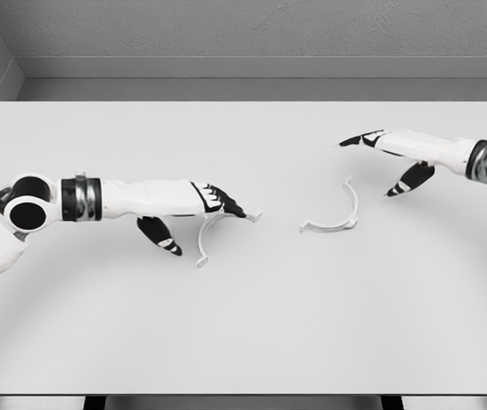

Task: Assemble PVC drainage pipe clamps

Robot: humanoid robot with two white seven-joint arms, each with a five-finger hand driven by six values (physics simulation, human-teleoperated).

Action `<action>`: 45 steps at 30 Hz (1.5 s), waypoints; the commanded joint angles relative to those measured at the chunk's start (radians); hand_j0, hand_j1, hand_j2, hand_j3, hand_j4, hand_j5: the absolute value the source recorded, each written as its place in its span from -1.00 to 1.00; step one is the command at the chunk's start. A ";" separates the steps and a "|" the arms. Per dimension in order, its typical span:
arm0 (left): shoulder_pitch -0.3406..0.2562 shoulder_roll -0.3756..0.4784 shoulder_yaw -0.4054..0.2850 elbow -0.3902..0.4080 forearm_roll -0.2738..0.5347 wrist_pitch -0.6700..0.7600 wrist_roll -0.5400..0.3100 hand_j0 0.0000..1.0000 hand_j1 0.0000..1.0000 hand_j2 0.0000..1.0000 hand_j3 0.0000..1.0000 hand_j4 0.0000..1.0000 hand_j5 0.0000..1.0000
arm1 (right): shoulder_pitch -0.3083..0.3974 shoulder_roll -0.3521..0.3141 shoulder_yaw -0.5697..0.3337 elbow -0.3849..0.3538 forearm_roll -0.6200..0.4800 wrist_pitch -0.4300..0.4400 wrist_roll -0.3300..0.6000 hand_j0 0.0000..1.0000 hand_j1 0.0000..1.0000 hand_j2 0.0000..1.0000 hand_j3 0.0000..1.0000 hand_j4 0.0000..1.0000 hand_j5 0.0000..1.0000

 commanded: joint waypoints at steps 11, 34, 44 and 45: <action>0.003 -0.068 -0.006 0.045 -0.027 0.003 0.000 1.00 1.00 1.00 1.00 1.00 1.00 | 0.011 -0.055 -0.066 0.040 -0.012 0.003 0.000 1.00 1.00 1.00 1.00 1.00 1.00; -0.015 -0.140 -0.004 0.146 -0.035 0.003 0.000 1.00 1.00 1.00 1.00 1.00 1.00 | -0.046 -0.028 -0.069 0.054 -0.012 0.003 0.000 1.00 1.00 1.00 1.00 1.00 1.00; -0.028 -0.144 0.005 0.136 -0.015 0.003 0.000 1.00 1.00 1.00 1.00 1.00 1.00 | -0.043 0.049 -0.058 0.059 -0.011 0.003 0.000 1.00 1.00 1.00 1.00 1.00 1.00; -0.028 -0.142 0.005 0.136 -0.013 0.003 0.000 1.00 1.00 1.00 1.00 1.00 1.00 | -0.041 0.066 -0.055 0.062 -0.009 0.003 0.000 1.00 1.00 1.00 1.00 1.00 1.00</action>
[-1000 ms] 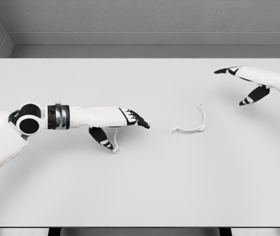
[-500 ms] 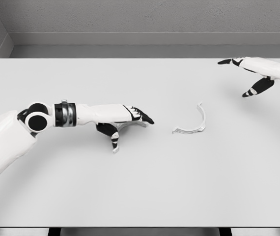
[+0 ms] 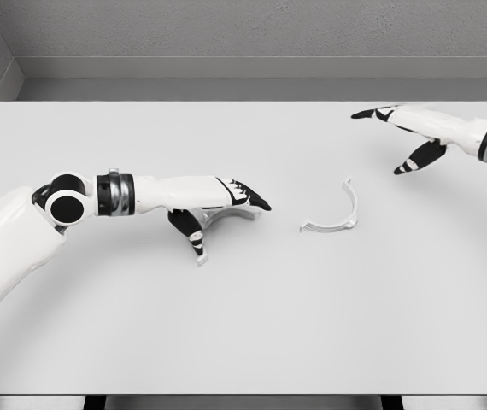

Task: Assemble PVC drainage pipe clamps

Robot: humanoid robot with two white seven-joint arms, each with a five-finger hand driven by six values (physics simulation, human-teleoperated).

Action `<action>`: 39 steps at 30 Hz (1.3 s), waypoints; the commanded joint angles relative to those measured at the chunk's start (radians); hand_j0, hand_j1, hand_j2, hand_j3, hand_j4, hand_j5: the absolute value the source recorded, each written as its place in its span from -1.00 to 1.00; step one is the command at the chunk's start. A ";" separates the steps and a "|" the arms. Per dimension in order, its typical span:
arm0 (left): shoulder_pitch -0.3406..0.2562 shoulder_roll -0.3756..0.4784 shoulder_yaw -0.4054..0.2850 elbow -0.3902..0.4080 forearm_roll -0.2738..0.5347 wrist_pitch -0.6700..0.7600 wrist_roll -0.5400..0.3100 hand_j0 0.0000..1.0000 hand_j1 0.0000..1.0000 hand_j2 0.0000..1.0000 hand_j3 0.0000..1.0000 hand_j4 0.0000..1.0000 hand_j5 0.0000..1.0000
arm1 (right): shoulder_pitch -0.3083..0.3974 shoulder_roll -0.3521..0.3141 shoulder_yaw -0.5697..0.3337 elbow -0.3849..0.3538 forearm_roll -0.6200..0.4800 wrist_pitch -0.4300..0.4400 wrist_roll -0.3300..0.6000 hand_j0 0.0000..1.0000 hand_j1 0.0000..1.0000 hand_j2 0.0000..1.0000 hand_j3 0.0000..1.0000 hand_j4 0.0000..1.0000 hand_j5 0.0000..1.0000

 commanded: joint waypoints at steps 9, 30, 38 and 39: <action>0.003 0.026 0.032 -0.009 0.025 0.001 0.000 1.00 1.00 1.00 1.00 1.00 1.00 | 0.002 0.053 0.029 0.042 -0.003 0.003 0.000 1.00 1.00 1.00 1.00 1.00 1.00; 0.044 0.000 0.036 0.005 -0.018 0.001 0.000 1.00 1.00 1.00 1.00 1.00 1.00 | 0.002 0.082 0.111 0.045 -0.003 0.003 0.000 1.00 1.00 1.00 1.00 1.00 1.00; 0.044 -0.008 0.036 0.005 -0.034 0.001 0.000 1.00 1.00 1.00 1.00 1.00 1.00 | -0.017 0.119 0.115 0.105 0.008 0.003 0.000 1.00 1.00 1.00 1.00 1.00 1.00; 0.041 -0.008 0.036 0.005 -0.034 0.001 0.000 1.00 1.00 1.00 1.00 1.00 1.00 | -0.017 0.119 0.120 0.105 0.008 0.003 0.000 1.00 1.00 1.00 1.00 1.00 1.00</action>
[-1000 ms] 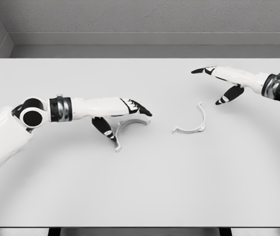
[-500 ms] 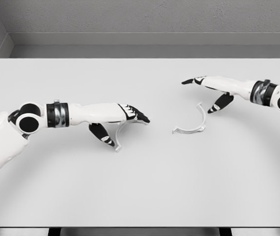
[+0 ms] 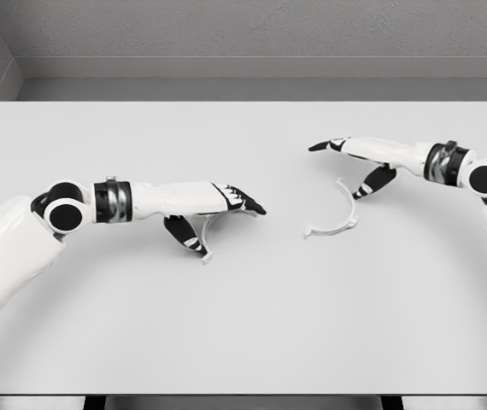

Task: Assemble PVC drainage pipe clamps

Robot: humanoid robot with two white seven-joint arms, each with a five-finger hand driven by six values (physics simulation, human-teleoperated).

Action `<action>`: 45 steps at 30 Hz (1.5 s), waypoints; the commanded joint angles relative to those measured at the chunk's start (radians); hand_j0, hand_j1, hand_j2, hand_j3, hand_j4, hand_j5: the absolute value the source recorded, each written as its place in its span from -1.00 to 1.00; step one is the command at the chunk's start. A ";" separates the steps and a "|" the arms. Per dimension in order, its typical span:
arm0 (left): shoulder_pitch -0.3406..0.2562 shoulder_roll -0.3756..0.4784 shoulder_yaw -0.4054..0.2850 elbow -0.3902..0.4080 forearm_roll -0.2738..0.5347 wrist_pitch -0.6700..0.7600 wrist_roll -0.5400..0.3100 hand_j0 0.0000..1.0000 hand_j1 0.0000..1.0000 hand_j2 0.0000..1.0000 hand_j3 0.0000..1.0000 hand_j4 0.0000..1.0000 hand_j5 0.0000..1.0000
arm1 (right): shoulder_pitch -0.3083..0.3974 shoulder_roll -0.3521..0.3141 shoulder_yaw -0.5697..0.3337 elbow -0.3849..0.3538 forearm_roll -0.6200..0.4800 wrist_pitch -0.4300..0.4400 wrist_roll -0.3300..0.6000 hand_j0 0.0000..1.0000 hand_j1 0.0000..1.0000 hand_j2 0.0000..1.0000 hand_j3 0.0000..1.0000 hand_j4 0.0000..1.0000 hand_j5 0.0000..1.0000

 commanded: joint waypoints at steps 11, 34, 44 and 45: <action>-0.014 -0.023 0.001 0.000 0.008 0.002 0.001 1.00 1.00 1.00 1.00 1.00 1.00 | 0.000 0.006 0.018 -0.009 -0.005 0.002 -0.001 1.00 1.00 1.00 1.00 1.00 1.00; -0.008 -0.004 0.017 -0.015 -0.035 0.002 0.001 1.00 1.00 1.00 1.00 1.00 1.00 | 0.000 0.008 0.082 -0.178 -0.018 0.002 -0.001 1.00 1.00 1.00 1.00 1.00 1.00; -0.002 -0.024 0.016 -0.012 -0.046 0.002 0.001 1.00 1.00 1.00 1.00 1.00 1.00 | 0.000 0.011 0.104 -0.218 -0.019 0.002 -0.001 1.00 1.00 1.00 1.00 1.00 1.00; -0.002 -0.031 0.013 -0.012 -0.058 0.002 0.001 1.00 1.00 1.00 1.00 1.00 1.00 | 0.000 0.009 0.102 -0.218 -0.019 0.002 -0.001 1.00 1.00 1.00 1.00 1.00 1.00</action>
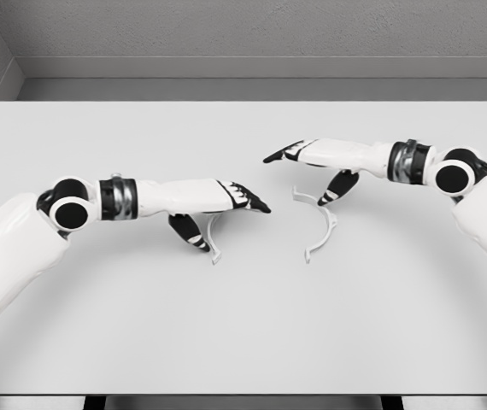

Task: Assemble PVC drainage pipe clamps

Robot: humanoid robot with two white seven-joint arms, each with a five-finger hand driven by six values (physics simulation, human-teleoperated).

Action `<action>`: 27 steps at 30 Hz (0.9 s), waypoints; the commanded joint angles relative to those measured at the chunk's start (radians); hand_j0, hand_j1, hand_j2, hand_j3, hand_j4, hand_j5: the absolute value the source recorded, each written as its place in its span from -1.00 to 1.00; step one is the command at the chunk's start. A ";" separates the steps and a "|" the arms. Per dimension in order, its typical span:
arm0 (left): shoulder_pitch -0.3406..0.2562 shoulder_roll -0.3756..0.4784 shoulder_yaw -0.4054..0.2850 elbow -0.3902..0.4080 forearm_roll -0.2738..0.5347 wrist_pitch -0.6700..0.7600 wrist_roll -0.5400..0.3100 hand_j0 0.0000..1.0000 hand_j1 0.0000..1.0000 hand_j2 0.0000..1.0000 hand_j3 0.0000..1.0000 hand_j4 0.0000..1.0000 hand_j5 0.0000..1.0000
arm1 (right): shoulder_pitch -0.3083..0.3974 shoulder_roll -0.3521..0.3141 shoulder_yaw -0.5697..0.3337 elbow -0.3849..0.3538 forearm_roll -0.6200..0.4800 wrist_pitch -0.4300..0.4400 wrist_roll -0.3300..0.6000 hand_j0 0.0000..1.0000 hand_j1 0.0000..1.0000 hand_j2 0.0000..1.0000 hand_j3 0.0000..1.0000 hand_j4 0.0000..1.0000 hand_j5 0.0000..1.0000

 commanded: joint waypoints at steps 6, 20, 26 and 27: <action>0.002 -0.014 -0.003 0.000 -0.006 0.002 0.000 1.00 1.00 1.00 1.00 1.00 1.00 | 0.014 -0.051 -0.148 0.027 -0.023 0.003 0.000 1.00 1.00 1.00 1.00 1.00 1.00; -0.005 -0.048 -0.006 0.003 -0.007 0.002 0.000 1.00 1.00 1.00 1.00 1.00 1.00 | 0.083 -0.092 -0.131 0.098 -0.066 0.003 0.000 1.00 1.00 1.00 1.00 1.00 1.00; -0.011 -0.052 -0.005 0.005 -0.009 0.002 0.000 1.00 1.00 1.00 1.00 1.00 1.00 | 0.078 -0.092 -0.059 0.098 -0.152 0.003 0.000 1.00 1.00 1.00 1.00 1.00 1.00; -0.012 -0.055 -0.005 0.005 -0.009 0.002 0.000 1.00 1.00 1.00 1.00 1.00 1.00 | 0.078 -0.091 -0.051 0.098 -0.153 0.003 0.000 1.00 1.00 1.00 1.00 1.00 1.00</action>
